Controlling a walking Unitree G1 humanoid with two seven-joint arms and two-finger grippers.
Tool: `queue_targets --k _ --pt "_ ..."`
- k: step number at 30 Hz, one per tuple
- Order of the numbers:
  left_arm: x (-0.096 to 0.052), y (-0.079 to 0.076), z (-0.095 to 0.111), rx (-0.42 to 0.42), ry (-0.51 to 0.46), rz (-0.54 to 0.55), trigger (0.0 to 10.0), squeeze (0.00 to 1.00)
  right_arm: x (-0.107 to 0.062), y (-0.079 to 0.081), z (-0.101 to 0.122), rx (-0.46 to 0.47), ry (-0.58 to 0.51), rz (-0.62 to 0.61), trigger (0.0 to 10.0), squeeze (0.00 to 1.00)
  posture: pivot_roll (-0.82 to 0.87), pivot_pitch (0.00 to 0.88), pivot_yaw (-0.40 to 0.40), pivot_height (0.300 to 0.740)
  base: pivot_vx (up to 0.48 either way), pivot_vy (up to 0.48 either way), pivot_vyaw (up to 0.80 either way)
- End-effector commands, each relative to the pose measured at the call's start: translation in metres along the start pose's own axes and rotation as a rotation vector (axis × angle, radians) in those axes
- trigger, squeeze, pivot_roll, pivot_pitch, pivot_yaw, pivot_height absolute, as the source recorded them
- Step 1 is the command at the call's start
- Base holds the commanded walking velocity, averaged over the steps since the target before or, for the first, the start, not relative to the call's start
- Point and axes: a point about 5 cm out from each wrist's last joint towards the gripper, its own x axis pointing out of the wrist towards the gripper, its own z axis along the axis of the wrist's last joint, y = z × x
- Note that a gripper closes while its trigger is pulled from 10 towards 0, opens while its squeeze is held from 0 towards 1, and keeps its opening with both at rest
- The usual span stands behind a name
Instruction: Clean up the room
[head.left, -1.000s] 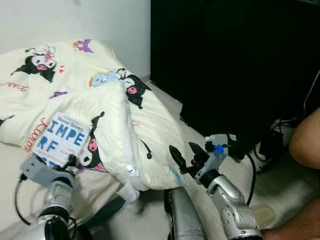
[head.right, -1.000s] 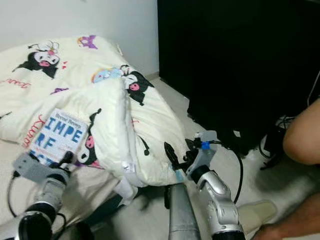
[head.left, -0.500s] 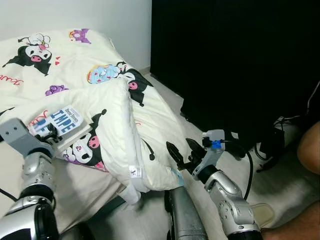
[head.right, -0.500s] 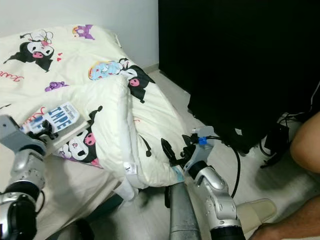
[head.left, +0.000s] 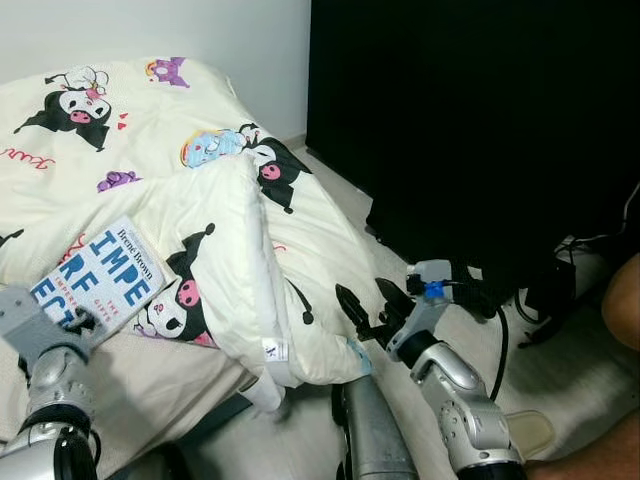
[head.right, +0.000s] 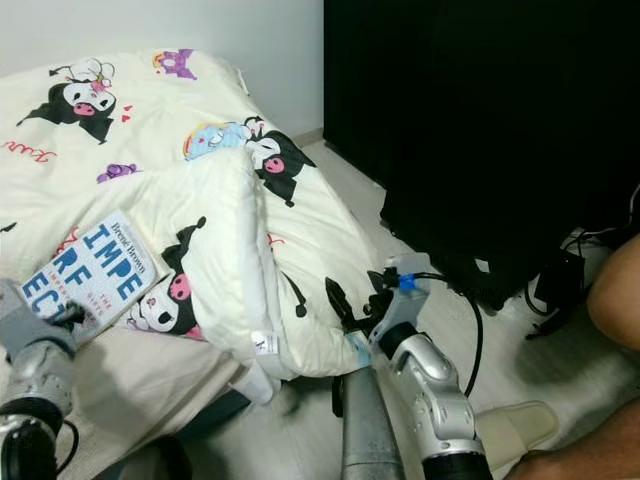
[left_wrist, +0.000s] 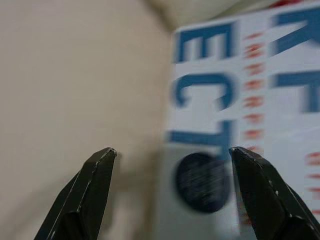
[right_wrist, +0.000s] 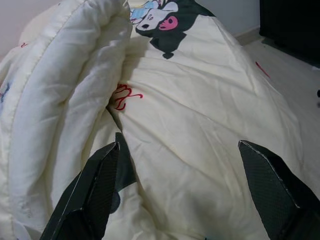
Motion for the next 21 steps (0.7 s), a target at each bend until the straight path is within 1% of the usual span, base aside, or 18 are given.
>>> queue_targets --k 1,2,3,4,5,6,8,9,11,12,13,15,17,18,19,20,21 --pt "-0.006 0.009 -0.023 -0.019 0.101 0.048 10.0 0.00 0.000 0.000 -0.006 0.000 0.027 -0.002 10.0 0.00 -0.31 0.206 -0.022 0.505 0.000 0.000 0.00" --pt "-0.008 0.008 -0.030 -0.131 0.137 0.041 9.1 0.00 0.001 0.000 -0.006 -0.004 0.030 -0.003 10.0 0.00 -0.30 0.205 -0.023 0.505 0.000 0.000 0.00" --pt "-0.009 0.003 -0.032 -0.200 0.149 0.009 0.0 0.00 0.001 0.000 -0.006 -0.006 0.031 -0.004 10.0 0.00 -0.30 0.204 -0.022 0.505 0.000 0.000 0.00" --pt "-0.009 0.003 -0.032 -0.200 0.149 0.009 0.0 0.00 0.001 0.000 -0.006 -0.006 0.031 -0.004 10.0 0.00 -0.30 0.204 -0.022 0.505 0.000 0.000 0.00" --pt "-0.009 -0.001 -0.033 -0.246 0.158 -0.013 0.0 0.00 0.001 0.000 -0.006 -0.008 0.031 -0.005 10.0 0.00 -0.30 0.203 -0.022 0.505 0.000 0.000 0.00" --pt "-0.009 -0.001 -0.033 -0.246 0.158 -0.013 0.0 0.00 0.001 0.000 -0.006 -0.008 0.031 -0.005 10.0 0.00 -0.30 0.203 -0.022 0.505 0.000 0.000 0.00" --pt "-0.010 -0.007 -0.034 -0.301 0.166 -0.055 0.0 0.00 0.001 0.000 -0.006 -0.009 0.032 -0.007 10.0 0.00 -0.30 0.202 -0.022 0.505 0.000 0.000 0.00" --pt "-0.010 -0.007 -0.034 -0.301 0.166 -0.055 0.0 0.00 0.001 0.000 -0.006 -0.009 0.032 -0.007 10.0 0.00 -0.30 0.202 -0.022 0.505 0.000 0.000 0.00" --pt "-0.014 -0.025 -0.039 -0.315 0.197 -0.143 0.0 0.00 0.002 -0.002 -0.005 -0.019 0.031 -0.014 10.0 0.00 -0.31 0.196 -0.018 0.505 0.000 0.000 0.00" --pt "-0.014 -0.025 -0.039 -0.315 0.197 -0.143 0.0 0.00 0.002 -0.002 -0.005 -0.019 0.031 -0.014 10.0 0.00 -0.31 0.196 -0.018 0.505 0.000 0.000 0.00" --pt "-0.015 -0.030 -0.042 -0.322 0.212 -0.168 0.0 0.00 0.002 -0.003 -0.004 -0.022 0.030 -0.018 10.0 0.00 -0.31 0.196 -0.018 0.505 0.000 0.000 0.00" --pt "-0.015 -0.030 -0.042 -0.322 0.212 -0.168 0.0 0.00 0.002 -0.003 -0.004 -0.022 0.030 -0.018 10.0 0.00 -0.31 0.196 -0.018 0.505 0.000 0.000 0.00" --pt "-0.018 -0.036 -0.047 -0.342 0.247 -0.203 0.7 0.00 0.001 -0.005 -0.003 -0.027 0.027 -0.028 10.0 0.00 -0.32 0.198 -0.017 0.505 0.000 0.000 0.00" --pt "-0.018 -0.036 -0.047 -0.342 0.247 -0.203 0.7 0.00 0.001 -0.005 -0.003 -0.027 0.027 -0.028 10.0 0.00 -0.32 0.198 -0.017 0.505 0.000 0.000 0.00" --pt "-0.020 -0.037 -0.050 -0.363 0.265 -0.207 1.6 0.00 0.001 -0.006 -0.003 -0.028 0.028 -0.031 10.0 0.00 -0.32 0.197 -0.019 0.505 0.000 0.000 0.00" --pt "-0.021 -0.038 -0.053 -0.383 0.278 -0.211 1.4 0.00 0.001 -0.006 -0.003 -0.030 0.029 -0.034 10.0 0.00 -0.32 0.198 -0.020 0.505 0.000 0.000 0.00" --pt "-0.021 -0.038 -0.053 -0.383 0.278 -0.211 1.4 0.00 0.001 -0.006 -0.003 -0.030 0.029 -0.034 10.0 0.00 -0.32 0.198 -0.020 0.505 0.000 0.000 0.00"
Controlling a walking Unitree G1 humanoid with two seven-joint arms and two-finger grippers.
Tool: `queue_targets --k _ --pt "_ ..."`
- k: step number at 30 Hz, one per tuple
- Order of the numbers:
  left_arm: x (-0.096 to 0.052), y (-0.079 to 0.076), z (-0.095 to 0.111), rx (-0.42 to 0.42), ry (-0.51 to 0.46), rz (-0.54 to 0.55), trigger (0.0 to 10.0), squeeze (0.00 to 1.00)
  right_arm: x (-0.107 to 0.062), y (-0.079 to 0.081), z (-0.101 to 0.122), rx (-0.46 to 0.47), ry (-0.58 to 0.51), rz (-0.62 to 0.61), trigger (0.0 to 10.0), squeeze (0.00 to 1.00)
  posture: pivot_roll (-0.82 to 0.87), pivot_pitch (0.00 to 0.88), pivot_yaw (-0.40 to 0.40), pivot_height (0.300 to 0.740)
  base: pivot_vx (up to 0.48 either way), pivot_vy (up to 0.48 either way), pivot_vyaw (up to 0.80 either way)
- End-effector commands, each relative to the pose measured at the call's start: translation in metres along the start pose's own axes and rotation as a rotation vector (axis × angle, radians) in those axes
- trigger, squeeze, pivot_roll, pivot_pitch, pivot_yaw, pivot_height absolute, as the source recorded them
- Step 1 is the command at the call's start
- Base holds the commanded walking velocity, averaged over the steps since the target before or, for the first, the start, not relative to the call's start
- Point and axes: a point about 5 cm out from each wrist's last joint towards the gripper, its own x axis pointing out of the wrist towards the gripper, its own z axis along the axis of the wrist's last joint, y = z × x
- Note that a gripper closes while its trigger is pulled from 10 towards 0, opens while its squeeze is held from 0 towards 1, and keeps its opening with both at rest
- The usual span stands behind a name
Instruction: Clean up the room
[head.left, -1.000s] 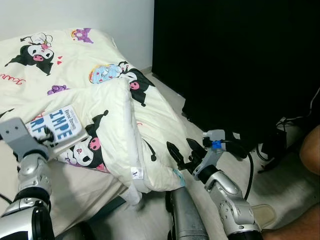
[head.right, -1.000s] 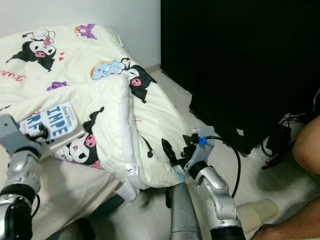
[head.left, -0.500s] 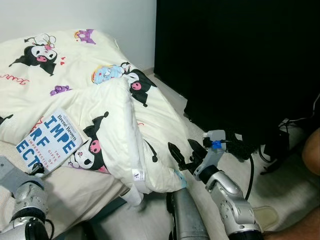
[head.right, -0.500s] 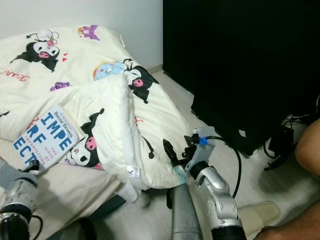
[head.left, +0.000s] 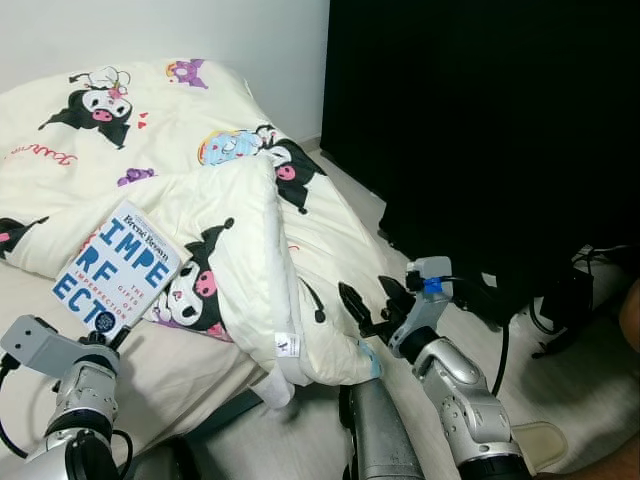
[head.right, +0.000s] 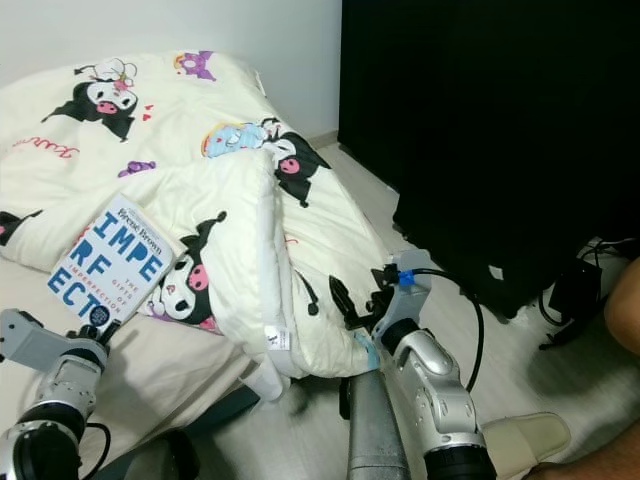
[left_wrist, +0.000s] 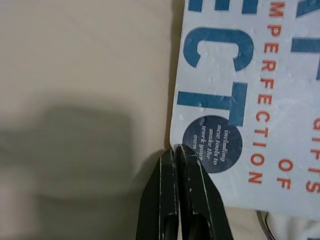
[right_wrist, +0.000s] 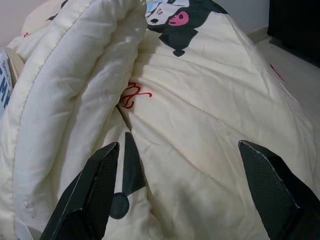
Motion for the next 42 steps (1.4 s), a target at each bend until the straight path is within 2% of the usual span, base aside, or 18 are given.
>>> queue_targets --k 1,7,8,10,12,14,15,16,17,31,32,33,34,35,36,39,41,42 --pt "-0.005 -0.001 -0.026 -0.035 0.103 -0.007 0.0 0.00 -0.002 -0.001 -0.005 -0.006 0.016 -0.009 10.0 0.00 -0.32 0.197 -0.020 0.505 0.000 0.000 0.00" --pt "-0.007 -0.007 -0.034 -0.137 0.127 -0.089 0.0 0.00 0.000 -0.001 -0.006 -0.011 0.022 -0.006 10.0 0.00 -0.31 0.193 -0.027 0.505 0.000 0.000 0.00" --pt "-0.007 -0.013 -0.037 -0.193 0.136 -0.145 0.0 0.00 0.001 -0.001 -0.006 -0.014 0.024 -0.004 10.0 0.00 -0.31 0.190 -0.028 0.505 0.000 0.000 0.00" --pt "-0.007 -0.013 -0.037 -0.193 0.136 -0.145 0.0 0.00 0.001 -0.001 -0.006 -0.014 0.024 -0.004 10.0 0.00 -0.31 0.190 -0.028 0.505 0.000 0.000 0.00" --pt "-0.009 -0.028 -0.040 -0.300 0.153 -0.285 0.0 0.00 0.002 -0.001 -0.005 -0.020 0.027 -0.002 10.0 0.00 -0.31 0.185 -0.028 0.505 0.000 0.000 0.00" --pt "-0.009 -0.028 -0.040 -0.300 0.153 -0.285 0.0 0.00 0.002 -0.001 -0.005 -0.020 0.027 -0.002 10.0 0.00 -0.31 0.185 -0.028 0.505 0.000 0.000 0.00" --pt "-0.010 -0.035 -0.040 -0.328 0.158 -0.359 0.0 0.12 0.002 -0.001 -0.005 -0.023 0.028 -0.002 10.0 0.00 -0.31 0.184 -0.028 0.505 0.000 0.000 0.00" --pt "-0.011 -0.041 -0.041 -0.345 0.163 -0.418 2.0 1.00 0.003 -0.001 -0.005 -0.024 0.028 -0.002 10.0 0.00 -0.32 0.183 -0.028 0.505 0.000 0.000 0.00" --pt "-0.012 -0.045 -0.041 -0.352 0.166 -0.453 10.0 1.00 0.002 -0.001 -0.005 -0.025 0.028 -0.003 10.0 0.00 -0.32 0.183 -0.027 0.505 0.000 0.000 0.00" --pt "-0.012 -0.042 -0.044 -0.374 0.161 -0.406 10.0 1.00 0.001 -0.003 -0.004 -0.028 0.025 -0.009 10.0 0.00 -0.32 0.186 -0.027 0.505 0.000 0.000 0.00" --pt "-0.011 -0.040 -0.043 -0.375 0.139 -0.379 10.0 0.27 0.001 -0.003 -0.004 -0.029 0.026 -0.008 10.0 0.00 -0.33 0.185 -0.030 0.505 0.000 0.000 0.00" --pt "-0.010 -0.038 -0.042 -0.372 0.117 -0.360 10.0 0.10 0.001 -0.003 -0.004 -0.031 0.027 -0.008 10.0 0.00 -0.33 0.185 -0.032 0.505 0.000 0.000 0.00" --pt "-0.010 -0.036 -0.039 -0.332 0.094 -0.339 10.0 0.03 0.001 -0.003 -0.004 -0.033 0.028 -0.007 10.0 0.00 -0.33 0.185 -0.033 0.505 0.000 0.000 0.00" --pt "-0.009 -0.036 -0.037 -0.284 0.083 -0.338 10.0 0.03 0.000 -0.003 -0.004 -0.035 0.030 -0.006 10.0 0.00 -0.33 0.186 -0.034 0.505 0.000 0.000 0.00" --pt "-0.009 -0.036 -0.037 -0.284 0.083 -0.338 10.0 0.03 0.000 -0.003 -0.004 -0.035 0.030 -0.006 10.0 0.00 -0.33 0.186 -0.034 0.505 0.000 0.000 0.00" --pt "-0.010 -0.056 -0.034 -0.002 0.062 -0.462 10.0 0.05 0.000 -0.003 -0.004 -0.036 0.032 -0.003 10.0 0.00 -0.32 0.189 -0.036 0.505 0.000 0.000 0.00" --pt "-0.010 -0.056 -0.034 -0.002 0.062 -0.462 10.0 0.05 0.000 -0.003 -0.004 -0.036 0.032 -0.003 10.0 0.00 -0.32 0.189 -0.036 0.505 0.000 0.000 0.00" --pt "-0.011 -0.063 -0.034 0.068 0.055 -0.506 10.0 0.38 0.000 -0.003 -0.005 -0.036 0.032 -0.003 10.0 0.00 -0.32 0.189 -0.036 0.505 0.000 0.000 0.00"
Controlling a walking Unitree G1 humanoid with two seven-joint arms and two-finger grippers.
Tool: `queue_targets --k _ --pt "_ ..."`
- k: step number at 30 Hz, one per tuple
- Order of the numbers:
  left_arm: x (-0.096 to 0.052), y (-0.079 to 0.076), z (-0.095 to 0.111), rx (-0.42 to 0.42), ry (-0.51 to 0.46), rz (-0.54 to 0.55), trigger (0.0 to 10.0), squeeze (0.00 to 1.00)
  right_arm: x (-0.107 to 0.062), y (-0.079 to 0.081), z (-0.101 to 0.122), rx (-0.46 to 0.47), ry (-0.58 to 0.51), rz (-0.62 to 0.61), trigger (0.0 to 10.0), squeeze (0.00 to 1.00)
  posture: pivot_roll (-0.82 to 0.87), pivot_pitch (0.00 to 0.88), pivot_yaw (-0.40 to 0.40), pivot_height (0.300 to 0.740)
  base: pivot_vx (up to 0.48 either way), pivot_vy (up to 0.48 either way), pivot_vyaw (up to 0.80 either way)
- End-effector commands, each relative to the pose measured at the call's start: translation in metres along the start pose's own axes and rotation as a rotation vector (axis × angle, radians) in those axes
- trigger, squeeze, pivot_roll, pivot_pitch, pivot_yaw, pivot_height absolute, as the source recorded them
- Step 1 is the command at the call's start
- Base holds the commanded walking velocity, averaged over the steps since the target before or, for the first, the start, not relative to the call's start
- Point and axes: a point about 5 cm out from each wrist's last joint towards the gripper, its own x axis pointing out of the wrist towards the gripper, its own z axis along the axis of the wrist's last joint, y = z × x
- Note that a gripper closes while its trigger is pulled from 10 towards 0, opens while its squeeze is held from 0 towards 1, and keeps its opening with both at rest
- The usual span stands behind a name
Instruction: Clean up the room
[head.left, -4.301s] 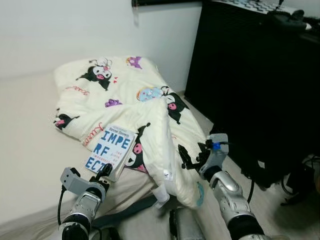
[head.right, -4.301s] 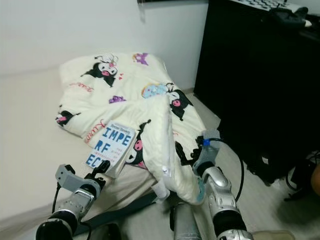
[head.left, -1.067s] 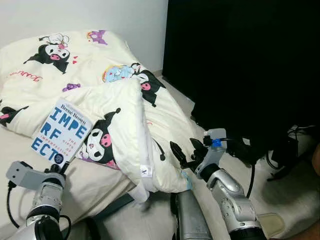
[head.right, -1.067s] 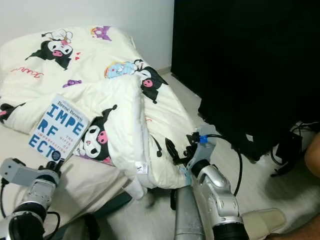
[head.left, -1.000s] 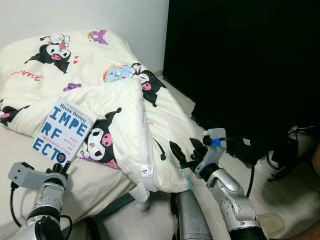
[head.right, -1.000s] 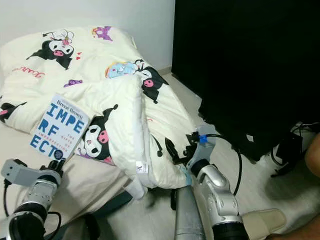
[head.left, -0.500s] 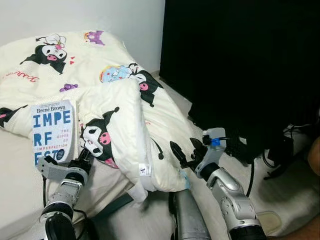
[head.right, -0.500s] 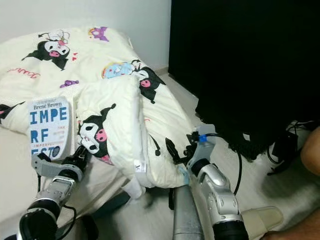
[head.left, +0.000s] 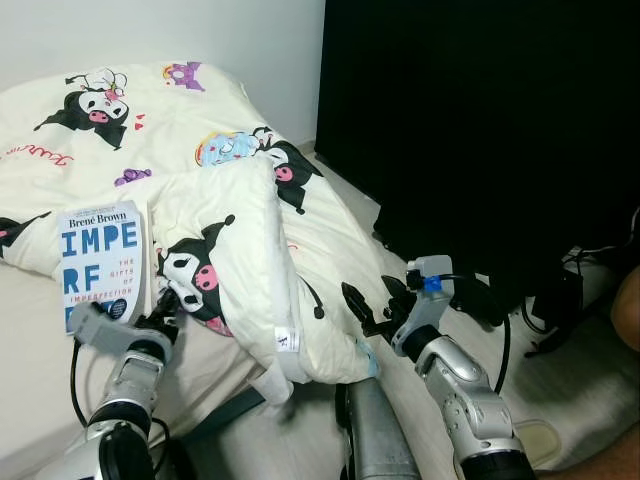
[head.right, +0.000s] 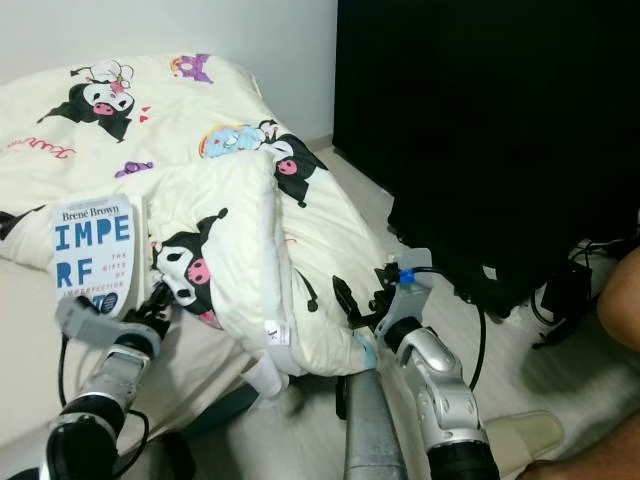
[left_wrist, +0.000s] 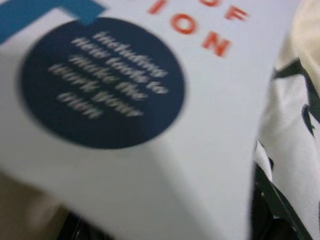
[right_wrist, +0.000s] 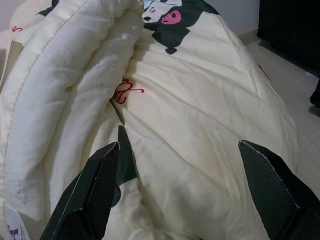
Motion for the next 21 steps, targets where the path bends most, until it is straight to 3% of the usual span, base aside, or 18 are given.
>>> queue_targets --k 1,4,5,6,7,8,9,11,13,17,18,19,21 --pt "0.006 -0.026 -0.003 0.231 0.028 -0.178 10.0 1.00 -0.001 0.002 -0.004 -0.013 0.018 0.009 10.0 0.00 -0.32 0.191 -0.036 0.505 0.000 0.000 0.00" --pt "0.003 -0.071 -0.021 0.611 0.105 -0.547 10.0 1.00 0.000 0.004 -0.006 -0.012 0.022 0.014 10.0 0.00 -0.31 0.193 -0.035 0.505 0.000 0.000 0.00" --pt "0.003 -0.071 -0.021 0.611 0.105 -0.547 10.0 1.00 0.000 0.004 -0.006 -0.012 0.022 0.014 10.0 0.00 -0.31 0.193 -0.035 0.505 0.000 0.000 0.00" --pt "0.000 -0.078 -0.026 0.697 0.126 -0.623 10.0 1.00 0.000 0.004 -0.006 -0.012 0.023 0.015 10.0 0.00 -0.31 0.193 -0.035 0.505 0.000 0.000 0.00" --pt "0.000 -0.078 -0.026 0.697 0.126 -0.623 10.0 1.00 0.000 0.004 -0.006 -0.012 0.023 0.015 10.0 0.00 -0.31 0.193 -0.035 0.505 0.000 0.000 0.00" --pt "-0.005 -0.085 -0.031 0.813 0.150 -0.711 10.0 1.00 0.001 0.005 -0.006 -0.011 0.024 0.017 10.0 0.00 -0.31 0.194 -0.033 0.505 0.000 0.000 0.00" --pt "-0.005 -0.085 -0.031 0.813 0.150 -0.711 10.0 1.00 0.001 0.005 -0.006 -0.011 0.024 0.017 10.0 0.00 -0.31 0.194 -0.033 0.505 0.000 0.000 0.00" --pt "-0.018 -0.094 -0.040 0.995 0.236 -0.907 10.0 1.00 0.000 0.005 -0.007 -0.010 0.026 0.019 10.0 0.00 -0.31 0.196 -0.033 0.505 0.000 0.000 0.00" --pt "-0.031 -0.097 -0.047 1.097 0.342 -1.058 10.0 1.00 0.000 0.004 -0.007 -0.009 0.028 0.018 10.0 0.00 -0.30 0.196 -0.033 0.505 0.000 0.000 0.00" --pt "-0.042 -0.099 -0.050 1.150 0.413 -1.157 10.0 1.00 0.000 0.004 -0.008 -0.008 0.029 0.018 10.0 0.00 -0.30 0.198 -0.033 0.505 0.000 0.000 0.00" --pt "-0.039 -0.105 -0.044 1.204 0.355 -1.143 10.0 1.00 0.001 0.005 -0.009 -0.008 0.030 0.020 10.0 0.00 -0.30 0.198 -0.034 0.505 0.000 0.000 0.00" --pt "-0.027 -0.113 -0.031 1.285 0.228 -1.043 10.0 1.00 0.001 0.006 -0.009 -0.007 0.030 0.023 10.0 0.00 -0.29 0.196 -0.036 0.505 0.000 0.000 0.00" --pt "-0.027 -0.113 -0.031 1.285 0.228 -1.043 10.0 1.00 0.001 0.006 -0.009 -0.007 0.030 0.023 10.0 0.00 -0.29 0.196 -0.036 0.505 0.000 0.000 0.00"
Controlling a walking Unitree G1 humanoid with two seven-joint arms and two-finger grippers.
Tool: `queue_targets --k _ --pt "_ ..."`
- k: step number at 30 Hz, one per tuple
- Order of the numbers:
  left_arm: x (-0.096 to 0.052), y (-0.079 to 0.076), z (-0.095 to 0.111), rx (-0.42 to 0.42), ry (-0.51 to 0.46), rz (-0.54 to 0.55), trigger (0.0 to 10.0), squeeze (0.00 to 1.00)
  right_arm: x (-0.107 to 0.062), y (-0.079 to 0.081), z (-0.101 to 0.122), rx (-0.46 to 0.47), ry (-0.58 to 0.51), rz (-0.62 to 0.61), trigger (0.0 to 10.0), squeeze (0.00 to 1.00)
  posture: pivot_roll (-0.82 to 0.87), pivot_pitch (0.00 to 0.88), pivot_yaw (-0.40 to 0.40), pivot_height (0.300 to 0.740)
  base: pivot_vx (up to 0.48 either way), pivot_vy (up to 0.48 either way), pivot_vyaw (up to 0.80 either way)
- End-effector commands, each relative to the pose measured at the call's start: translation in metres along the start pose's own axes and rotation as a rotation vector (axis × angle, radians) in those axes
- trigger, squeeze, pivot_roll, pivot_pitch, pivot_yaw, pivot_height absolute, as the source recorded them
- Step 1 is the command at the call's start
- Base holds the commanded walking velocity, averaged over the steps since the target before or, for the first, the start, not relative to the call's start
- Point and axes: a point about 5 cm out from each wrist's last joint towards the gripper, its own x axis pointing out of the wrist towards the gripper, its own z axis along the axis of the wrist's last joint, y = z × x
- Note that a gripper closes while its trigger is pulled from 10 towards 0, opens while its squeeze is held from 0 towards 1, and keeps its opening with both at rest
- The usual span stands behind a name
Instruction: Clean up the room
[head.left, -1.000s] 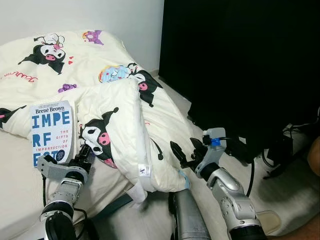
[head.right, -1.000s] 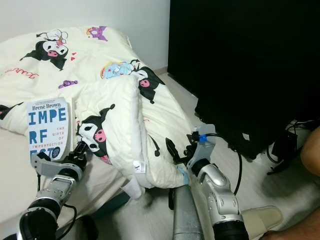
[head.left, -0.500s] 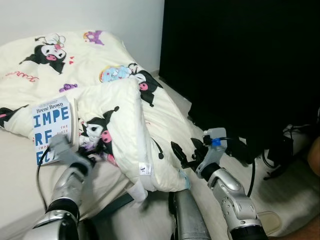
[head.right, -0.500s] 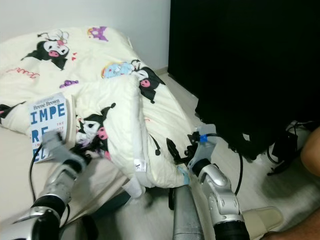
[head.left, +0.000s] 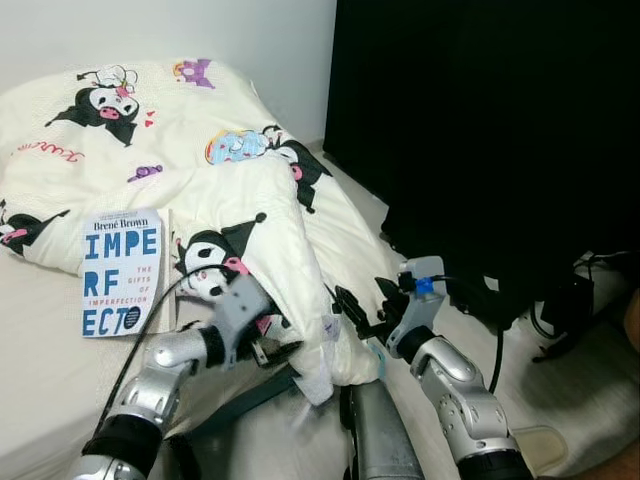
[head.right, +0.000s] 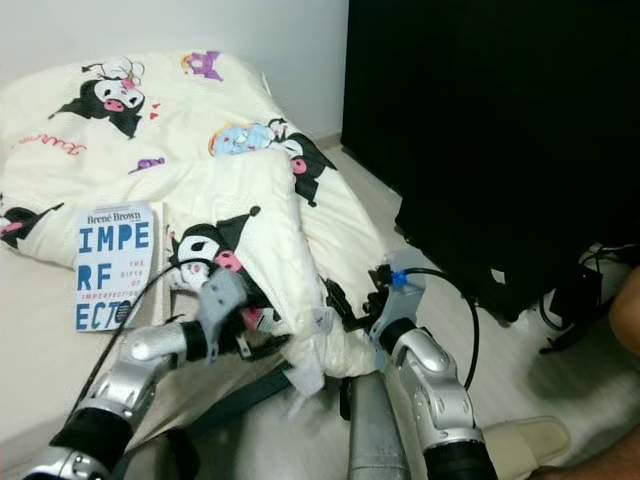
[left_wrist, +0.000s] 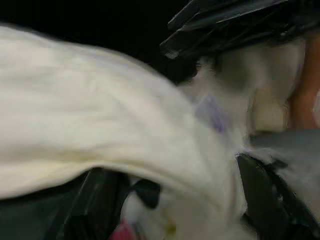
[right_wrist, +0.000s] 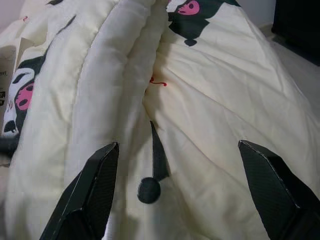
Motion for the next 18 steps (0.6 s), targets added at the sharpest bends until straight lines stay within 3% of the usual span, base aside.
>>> queue_targets --k 1,3,4,5,7,8,9,10,11,12,16,18 --pt "-0.005 0.023 0.007 0.102 0.015 0.163 10.0 1.00 0.000 0.001 -0.005 0.005 0.011 0.003 10.0 0.00 -0.29 0.197 -0.035 0.505 0.000 0.000 0.00" --pt "-0.010 0.054 0.021 0.200 0.004 0.436 10.0 1.00 0.001 0.002 -0.005 0.006 0.012 0.007 10.0 0.00 -0.29 0.196 -0.037 0.505 0.000 0.000 0.00" --pt "-0.010 0.054 0.021 0.200 0.004 0.436 10.0 1.00 0.001 0.002 -0.005 0.006 0.012 0.007 10.0 0.00 -0.29 0.196 -0.037 0.505 0.000 0.000 0.00" --pt "-0.016 0.064 0.026 0.225 0.008 0.554 10.0 0.89 0.001 0.003 -0.005 0.006 0.012 0.009 10.0 0.00 -0.29 0.197 -0.037 0.505 0.000 0.000 0.00" --pt "-0.016 0.064 0.026 0.225 0.008 0.554 10.0 0.89 0.001 0.003 -0.005 0.006 0.012 0.009 10.0 0.00 -0.29 0.197 -0.037 0.505 0.000 0.000 0.00" --pt "-0.023 0.071 0.029 0.252 0.028 0.672 10.0 0.73 0.002 0.003 -0.005 0.005 0.012 0.011 10.0 0.00 -0.29 0.197 -0.036 0.505 0.000 0.000 0.00" --pt "-0.023 0.071 0.029 0.252 0.028 0.672 10.0 0.73 0.002 0.003 -0.005 0.005 0.012 0.011 10.0 0.00 -0.29 0.197 -0.036 0.505 0.000 0.000 0.00" --pt "-0.030 0.072 0.032 0.271 0.044 0.773 10.0 0.19 0.002 0.003 -0.005 0.005 0.012 0.011 10.0 0.00 -0.29 0.197 -0.035 0.505 0.000 0.000 0.00" --pt "-0.030 0.072 0.032 0.271 0.044 0.773 10.0 0.19 0.002 0.003 -0.005 0.005 0.012 0.011 10.0 0.00 -0.29 0.197 -0.035 0.505 0.000 0.000 0.00" --pt "-0.036 0.070 0.033 0.292 0.071 0.848 10.0 0.00 0.001 0.002 -0.004 0.005 0.011 0.010 10.0 0.00 -0.29 0.198 -0.035 0.505 0.000 0.000 0.00" --pt "-0.042 0.062 0.026 0.305 0.141 0.916 10.0 0.00 0.001 0.002 -0.004 0.004 0.012 0.009 10.0 0.00 -0.29 0.198 -0.036 0.505 0.000 0.000 0.00" --pt "-0.047 0.061 0.009 0.298 0.234 0.979 10.0 0.00 0.001 0.002 -0.005 0.004 0.013 0.012 10.0 0.00 -0.29 0.197 -0.038 0.505 0.000 0.000 0.00"
